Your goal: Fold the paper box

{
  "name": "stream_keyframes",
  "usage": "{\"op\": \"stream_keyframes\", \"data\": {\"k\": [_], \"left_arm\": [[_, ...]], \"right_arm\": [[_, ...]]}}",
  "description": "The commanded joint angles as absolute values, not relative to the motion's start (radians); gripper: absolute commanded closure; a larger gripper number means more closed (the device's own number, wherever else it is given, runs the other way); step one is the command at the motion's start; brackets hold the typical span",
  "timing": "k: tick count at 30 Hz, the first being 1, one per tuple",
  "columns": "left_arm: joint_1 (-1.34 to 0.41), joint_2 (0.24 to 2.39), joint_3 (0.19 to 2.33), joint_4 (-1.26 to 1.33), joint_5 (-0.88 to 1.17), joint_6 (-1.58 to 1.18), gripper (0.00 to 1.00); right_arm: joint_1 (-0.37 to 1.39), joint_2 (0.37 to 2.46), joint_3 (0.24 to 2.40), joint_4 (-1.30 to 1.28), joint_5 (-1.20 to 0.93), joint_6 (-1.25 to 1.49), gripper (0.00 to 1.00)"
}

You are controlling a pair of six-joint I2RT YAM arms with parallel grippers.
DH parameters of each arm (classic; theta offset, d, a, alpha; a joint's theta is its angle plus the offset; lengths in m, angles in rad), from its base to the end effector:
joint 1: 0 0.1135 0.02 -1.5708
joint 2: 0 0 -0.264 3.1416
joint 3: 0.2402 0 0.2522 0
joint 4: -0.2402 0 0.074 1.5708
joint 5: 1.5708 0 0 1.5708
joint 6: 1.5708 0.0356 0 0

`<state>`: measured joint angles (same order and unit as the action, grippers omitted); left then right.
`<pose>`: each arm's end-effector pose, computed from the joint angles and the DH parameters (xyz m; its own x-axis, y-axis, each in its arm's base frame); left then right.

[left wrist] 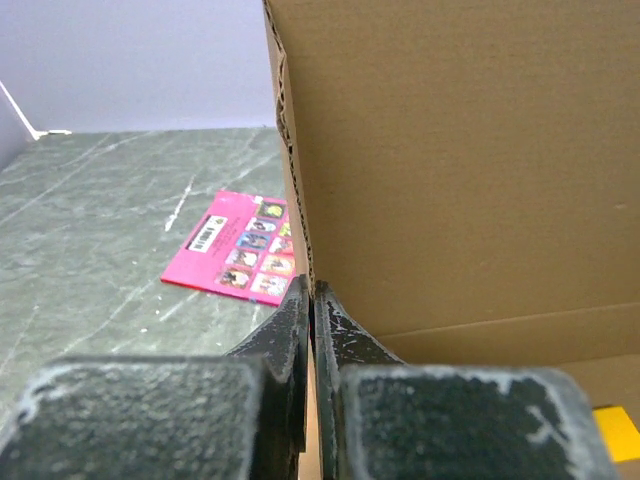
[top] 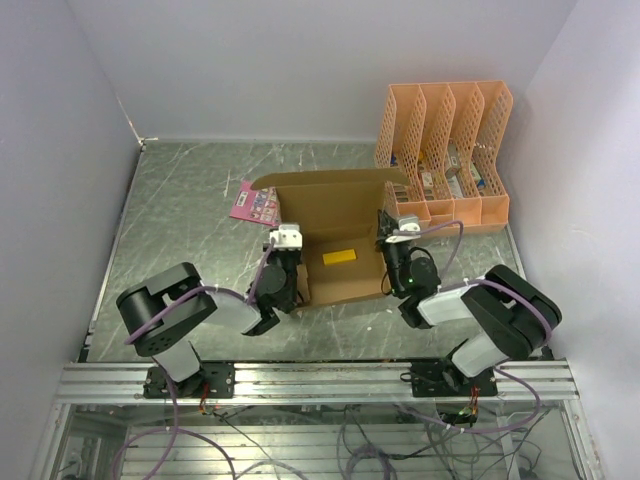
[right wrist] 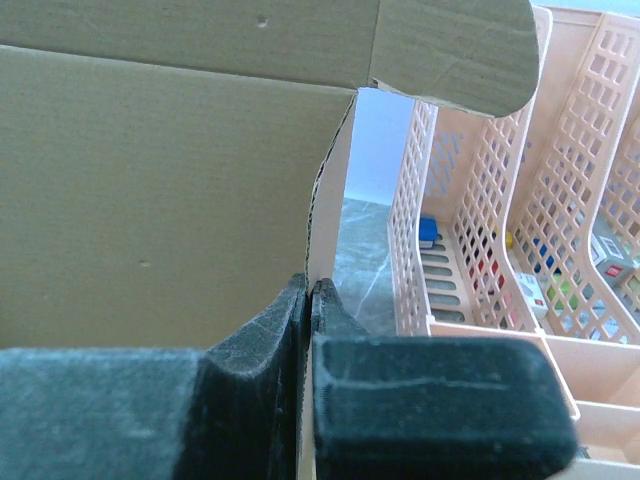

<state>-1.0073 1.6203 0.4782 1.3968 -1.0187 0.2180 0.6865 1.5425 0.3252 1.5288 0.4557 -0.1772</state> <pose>0.1747 -0.2198 0.2027 0.1321 0.0033 -0.9912 -0.0259 0.9997 -0.0001 0.2068 0.1492 0.2008 0.2766 0.0220 -0.9607 -0.1995 0.9793 -0.0350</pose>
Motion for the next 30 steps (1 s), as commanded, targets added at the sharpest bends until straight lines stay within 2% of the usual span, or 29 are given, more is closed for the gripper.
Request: {"op": "stream_keyframes", "data": {"k": [1, 8, 16, 24, 30], "left_arm": [[-1.08, 1.597, 0.451, 1.501, -0.899, 0.122, 0.92], [-1.101, 1.558, 0.416, 1.413, -0.888, 0.007, 0.81], [-1.103, 1.444, 0.39, 1.231, -0.859, -0.112, 0.58], [-1.103, 1.313, 0.339, 1.099, -0.814, -0.176, 0.55], [-1.103, 1.144, 0.315, 0.874, -0.707, -0.239, 0.54]], "right_arm": [[0.714, 1.513, 0.287, 1.638, 0.329, -0.167, 1.0], [0.71, 1.531, 0.239, 1.685, 0.323, -0.193, 1.0], [0.704, 1.551, 0.215, 1.724, 0.305, -0.218, 1.0], [0.672, 1.517, 0.162, 1.73, 0.254, -0.231, 1.0], [0.647, 1.511, 0.13, 1.745, 0.218, -0.232, 1.0]]}}
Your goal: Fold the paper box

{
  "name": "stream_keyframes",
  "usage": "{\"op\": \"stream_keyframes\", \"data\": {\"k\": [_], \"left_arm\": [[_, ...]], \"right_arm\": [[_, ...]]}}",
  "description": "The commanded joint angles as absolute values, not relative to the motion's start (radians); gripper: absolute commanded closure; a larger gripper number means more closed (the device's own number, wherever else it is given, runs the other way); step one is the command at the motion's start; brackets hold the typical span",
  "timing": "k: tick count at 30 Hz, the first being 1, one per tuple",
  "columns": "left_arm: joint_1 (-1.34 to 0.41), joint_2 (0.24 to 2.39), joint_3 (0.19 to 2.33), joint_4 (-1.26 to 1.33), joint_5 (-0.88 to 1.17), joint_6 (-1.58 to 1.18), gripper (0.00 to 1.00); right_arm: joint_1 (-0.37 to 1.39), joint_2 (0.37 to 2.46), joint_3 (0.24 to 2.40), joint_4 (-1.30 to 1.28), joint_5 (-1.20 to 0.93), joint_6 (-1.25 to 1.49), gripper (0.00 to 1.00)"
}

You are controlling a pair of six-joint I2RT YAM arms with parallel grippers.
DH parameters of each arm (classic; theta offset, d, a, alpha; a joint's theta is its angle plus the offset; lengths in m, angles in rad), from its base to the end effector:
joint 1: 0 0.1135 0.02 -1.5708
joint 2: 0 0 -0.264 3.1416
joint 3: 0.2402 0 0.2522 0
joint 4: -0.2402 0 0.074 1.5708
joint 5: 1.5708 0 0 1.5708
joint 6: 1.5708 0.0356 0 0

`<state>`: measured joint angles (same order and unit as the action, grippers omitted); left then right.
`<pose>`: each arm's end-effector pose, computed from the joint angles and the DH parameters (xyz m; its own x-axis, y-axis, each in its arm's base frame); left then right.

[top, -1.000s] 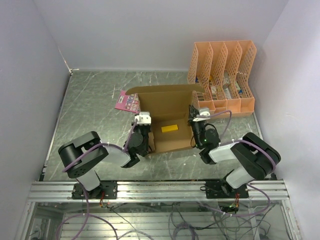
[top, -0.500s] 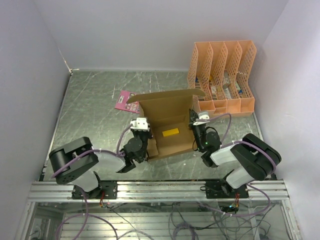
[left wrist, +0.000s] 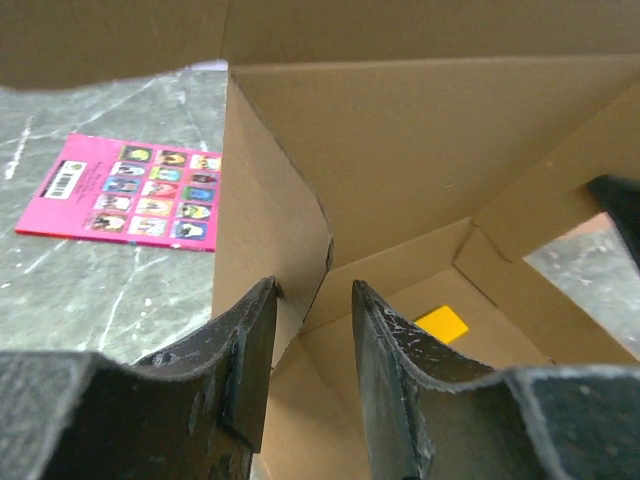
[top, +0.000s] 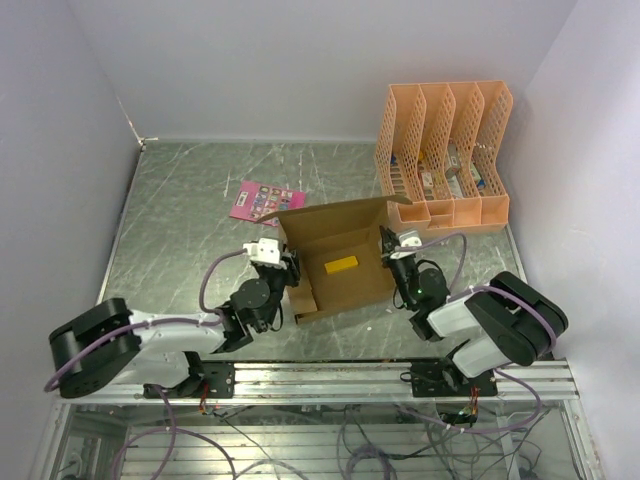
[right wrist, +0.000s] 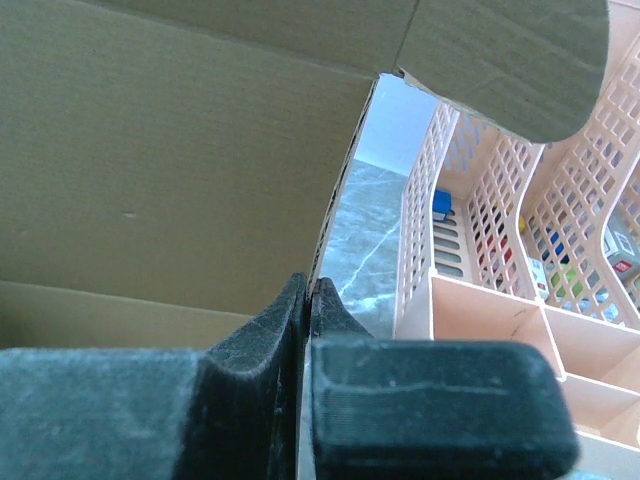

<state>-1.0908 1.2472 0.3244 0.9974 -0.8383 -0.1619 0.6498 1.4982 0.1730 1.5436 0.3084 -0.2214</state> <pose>0.1294 -0.1911 0.2120 -0.0065 -0.2210 -0.9752 0.2531 0.9432 -0.2154 0.1849 0.1269 0.1772 0.2431 -0.0781 -0.9669 -0.2943 0.9438 -0.1502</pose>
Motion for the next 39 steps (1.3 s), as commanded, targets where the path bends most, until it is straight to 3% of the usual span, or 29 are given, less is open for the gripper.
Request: {"op": "stream_keyframes", "data": {"k": [1, 6, 12, 20, 26, 29, 33, 36, 39], "left_arm": [[-1.103, 1.112, 0.31, 0.842, -0.683, -0.25, 0.54], [-1.103, 0.932, 0.308, 0.605, -0.572, -0.332, 0.46], [-1.103, 0.736, 0.354, 0.325, -0.391, -0.413, 0.31], [-1.103, 0.609, 0.594, -0.004, -0.132, -0.512, 0.3], [-1.103, 0.661, 0.842, -0.175, -0.122, -0.539, 0.31], [-1.102, 0.752, 0.979, -0.292, -0.217, -0.553, 0.34], [-1.078, 0.951, 1.206, -0.518, -0.377, -0.577, 0.48], [-0.946, 1.132, 1.336, -0.628, -0.29, -0.566, 0.65], [-0.849, 1.241, 1.339, -0.591, -0.117, -0.55, 0.71]], "right_arm": [[0.646, 1.509, 0.124, 1.749, 0.212, -0.235, 1.0], [0.619, 1.494, 0.093, 1.756, 0.188, -0.235, 1.0], [0.596, 1.481, 0.072, 1.741, 0.154, -0.232, 1.0], [0.57, 1.488, 0.053, 1.757, 0.12, -0.232, 1.0], [0.554, 1.483, 0.038, 1.756, 0.1, -0.232, 1.0], [0.544, 1.474, 0.031, 1.746, 0.085, -0.232, 1.0], [0.529, 1.458, 0.025, 1.732, 0.053, -0.225, 1.0], [0.525, 1.452, 0.021, 1.726, 0.038, -0.228, 1.0], [0.521, 1.449, 0.014, 1.728, 0.017, -0.235, 1.0]]}}
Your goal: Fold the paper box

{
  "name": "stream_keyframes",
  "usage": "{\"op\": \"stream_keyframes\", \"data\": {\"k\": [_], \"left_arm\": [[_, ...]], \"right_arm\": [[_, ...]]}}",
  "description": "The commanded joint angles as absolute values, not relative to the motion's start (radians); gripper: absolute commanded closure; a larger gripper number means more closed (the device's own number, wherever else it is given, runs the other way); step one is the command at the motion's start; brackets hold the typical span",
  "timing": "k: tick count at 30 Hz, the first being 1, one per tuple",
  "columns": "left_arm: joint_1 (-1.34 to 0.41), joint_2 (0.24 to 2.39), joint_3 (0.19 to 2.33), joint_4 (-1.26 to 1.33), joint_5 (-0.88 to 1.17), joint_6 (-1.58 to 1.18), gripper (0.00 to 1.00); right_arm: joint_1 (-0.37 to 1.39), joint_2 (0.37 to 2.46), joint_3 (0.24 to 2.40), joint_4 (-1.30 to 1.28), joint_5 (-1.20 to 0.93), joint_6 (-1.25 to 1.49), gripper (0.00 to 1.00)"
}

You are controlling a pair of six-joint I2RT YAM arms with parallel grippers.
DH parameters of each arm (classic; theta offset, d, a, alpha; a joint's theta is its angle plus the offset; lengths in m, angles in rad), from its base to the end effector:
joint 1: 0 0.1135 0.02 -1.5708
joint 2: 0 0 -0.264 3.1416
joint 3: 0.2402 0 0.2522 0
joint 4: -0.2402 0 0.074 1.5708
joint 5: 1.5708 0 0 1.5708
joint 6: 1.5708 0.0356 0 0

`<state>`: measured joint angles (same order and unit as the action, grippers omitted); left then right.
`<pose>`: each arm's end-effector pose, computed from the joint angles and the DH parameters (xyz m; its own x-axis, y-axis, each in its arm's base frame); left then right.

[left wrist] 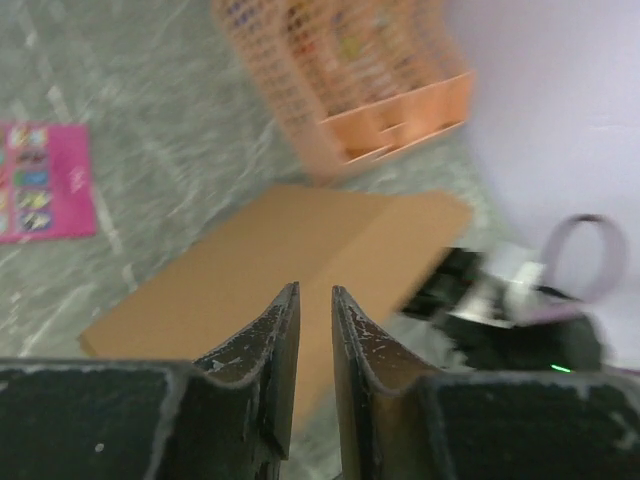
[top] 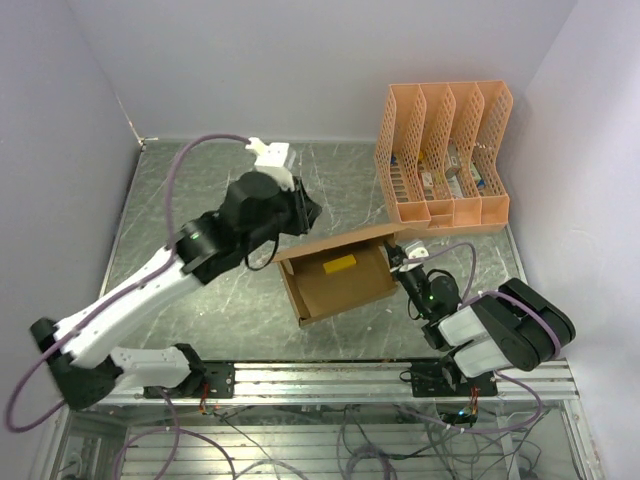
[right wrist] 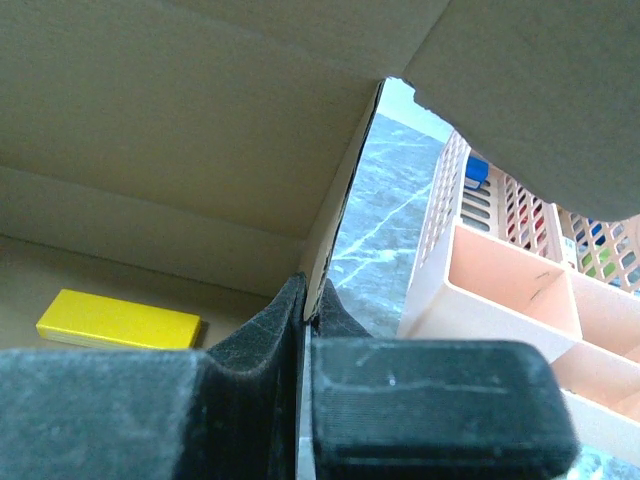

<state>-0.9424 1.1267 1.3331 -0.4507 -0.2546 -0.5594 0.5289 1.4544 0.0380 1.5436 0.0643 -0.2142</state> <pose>0.1479 -0.1883 0.4346 -0.4597 -0.2410 -0.8547 0.4664 0.7536 -0.4633 0.1695 0.0964 0.1568 0.2024 -0.1274 -0.9710 -0.4150 0.8869 -0.2029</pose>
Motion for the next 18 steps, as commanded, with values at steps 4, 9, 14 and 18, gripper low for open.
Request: {"op": "stream_keyframes", "data": {"k": [4, 9, 14, 18], "left_arm": [[-0.828, 1.354, 1.325, -0.549, 0.014, -0.513, 0.73], [-0.827, 1.435, 1.273, -0.553, 0.105, -0.51, 0.75], [-0.811, 1.422, 1.181, -0.498, 0.141, -0.525, 0.75], [-0.805, 1.446, 1.154, -0.508, 0.167, -0.517, 0.75]], "right_arm": [[0.518, 1.437, 0.004, 1.722, -0.001, -0.257, 1.0], [0.516, 1.387, -0.024, 1.693, -0.046, -0.304, 0.92], [0.504, 1.264, -0.043, 1.561, -0.094, -0.361, 0.64], [0.497, 1.202, -0.084, 1.529, -0.123, -0.423, 0.5]]}}
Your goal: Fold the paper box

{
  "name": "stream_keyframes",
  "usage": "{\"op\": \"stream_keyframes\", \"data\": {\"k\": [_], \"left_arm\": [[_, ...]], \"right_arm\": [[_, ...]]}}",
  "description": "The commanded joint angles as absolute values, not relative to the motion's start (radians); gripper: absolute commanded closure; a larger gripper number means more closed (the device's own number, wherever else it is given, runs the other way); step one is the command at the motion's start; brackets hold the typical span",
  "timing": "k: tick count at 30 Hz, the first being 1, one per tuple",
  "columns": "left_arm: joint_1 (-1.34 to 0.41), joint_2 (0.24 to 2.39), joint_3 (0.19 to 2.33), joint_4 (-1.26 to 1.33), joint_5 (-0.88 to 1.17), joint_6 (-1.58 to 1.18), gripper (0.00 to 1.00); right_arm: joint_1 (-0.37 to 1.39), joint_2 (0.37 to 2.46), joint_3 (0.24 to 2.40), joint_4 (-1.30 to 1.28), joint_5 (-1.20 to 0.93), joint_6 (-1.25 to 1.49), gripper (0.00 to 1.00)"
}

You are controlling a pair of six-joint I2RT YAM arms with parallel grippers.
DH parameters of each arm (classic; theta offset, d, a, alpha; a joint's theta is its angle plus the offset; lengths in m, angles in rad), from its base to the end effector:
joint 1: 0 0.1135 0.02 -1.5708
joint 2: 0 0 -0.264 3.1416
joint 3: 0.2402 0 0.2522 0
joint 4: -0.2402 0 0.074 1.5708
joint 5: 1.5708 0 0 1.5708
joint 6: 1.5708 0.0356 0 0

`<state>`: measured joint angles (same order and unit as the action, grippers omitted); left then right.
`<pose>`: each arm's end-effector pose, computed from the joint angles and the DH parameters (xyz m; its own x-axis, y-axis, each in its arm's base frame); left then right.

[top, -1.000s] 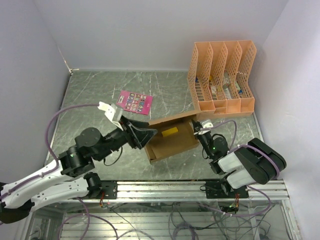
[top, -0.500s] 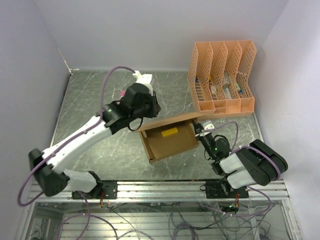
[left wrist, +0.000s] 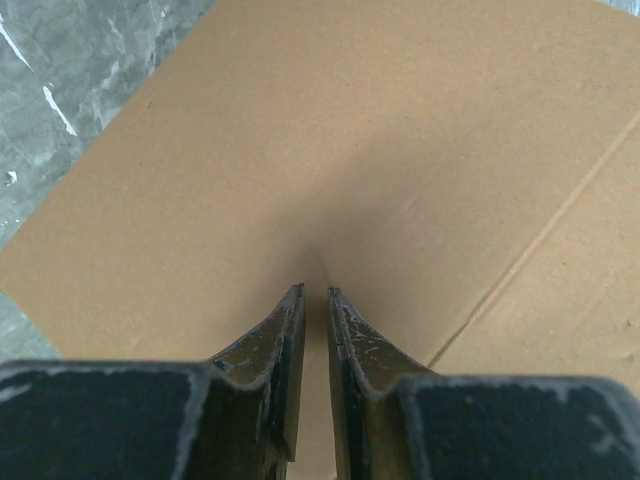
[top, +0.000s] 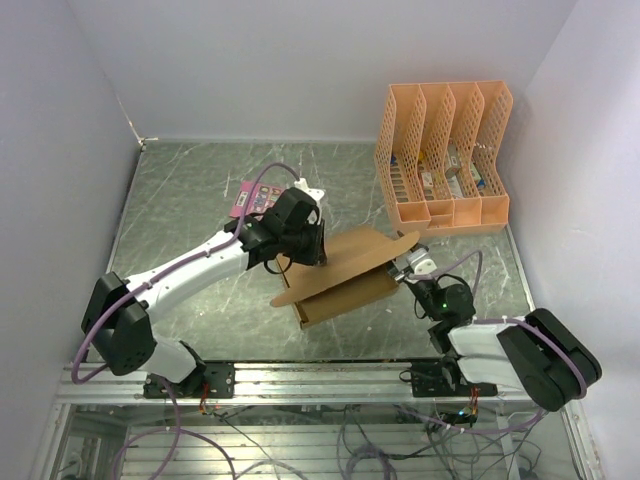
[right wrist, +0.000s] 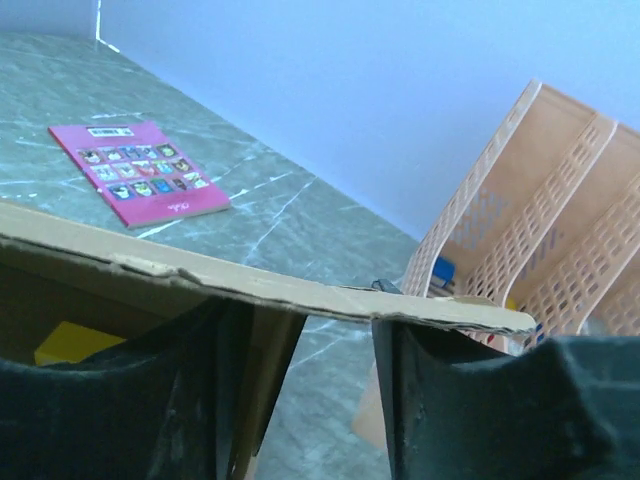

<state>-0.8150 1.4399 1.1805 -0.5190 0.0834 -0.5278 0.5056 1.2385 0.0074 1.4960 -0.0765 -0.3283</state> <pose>0.2143 -0.2317 0.2935 -0.8018 0.1190 -0.5857 0.4191 0.8105 -0.4091 0.1542 0.0885 0.1808 0.3933 -0.1497 -0.9071 -0.4443 0.8328 -0.3301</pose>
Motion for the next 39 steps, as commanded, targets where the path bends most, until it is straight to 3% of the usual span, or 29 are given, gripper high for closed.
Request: {"op": "stream_keyframes", "data": {"k": [1, 14, 21, 26, 27, 29, 39], "left_arm": [[-0.804, 1.451, 1.144, -0.501, 0.175, -0.517, 0.76], [-0.773, 1.525, 1.107, -0.432, 0.224, -0.519, 0.75], [-0.751, 1.581, 1.125, -0.425, 0.249, -0.51, 0.75], [-0.745, 1.626, 1.128, -0.416, 0.252, -0.511, 0.75], [-0.745, 1.634, 1.125, -0.407, 0.258, -0.511, 0.75], [-0.745, 1.644, 1.12, -0.396, 0.26, -0.515, 0.75], [-0.744, 1.692, 1.1, -0.344, 0.264, -0.524, 0.75]], "right_arm": [[0.497, 1.197, -0.097, 1.536, -0.137, -0.453, 0.46], [0.391, 1.137, -0.148, 1.336, -0.321, -0.802, 0.07], [0.346, 1.128, -0.075, 1.02, -0.293, -1.061, 0.03], [0.335, 1.092, 0.108, 0.496, -0.174, -1.168, 0.07], [0.318, 1.085, 0.166, 0.328, -0.195, -1.17, 0.01], [0.287, 1.061, 0.262, 0.128, -0.251, -1.197, 0.0], [0.251, 0.903, 0.503, -0.406, -0.403, -1.278, 0.0]]}}
